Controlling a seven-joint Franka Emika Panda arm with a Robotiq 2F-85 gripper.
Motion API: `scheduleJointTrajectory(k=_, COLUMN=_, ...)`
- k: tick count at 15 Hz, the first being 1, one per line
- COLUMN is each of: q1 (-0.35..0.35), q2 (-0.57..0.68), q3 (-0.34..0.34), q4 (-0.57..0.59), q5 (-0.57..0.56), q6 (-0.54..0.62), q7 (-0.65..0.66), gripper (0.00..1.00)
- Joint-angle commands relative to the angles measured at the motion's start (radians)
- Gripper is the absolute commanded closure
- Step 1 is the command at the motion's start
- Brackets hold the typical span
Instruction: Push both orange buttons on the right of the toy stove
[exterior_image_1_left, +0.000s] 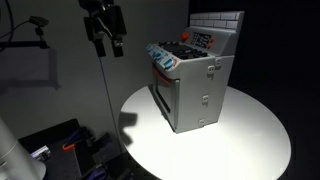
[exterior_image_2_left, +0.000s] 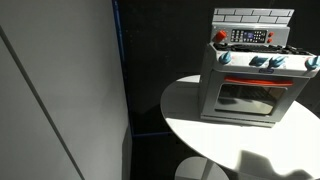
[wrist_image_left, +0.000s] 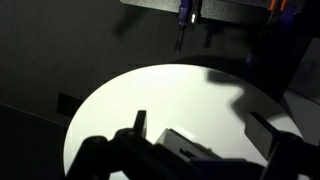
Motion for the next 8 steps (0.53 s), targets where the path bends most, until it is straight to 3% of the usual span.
scheduleJointTrajectory(k=1, q1=0.004, q2=0.050, q3=0.001, q4=0.019, q5=-0.013, q6=0.039, q7=0.042, gripper=0.00)
scheduleJointTrajectory(k=8, q1=-0.010, q2=0.172, q3=0.003, q4=0.083, q5=0.005, q6=0.174, q7=0.126, gripper=0.00)
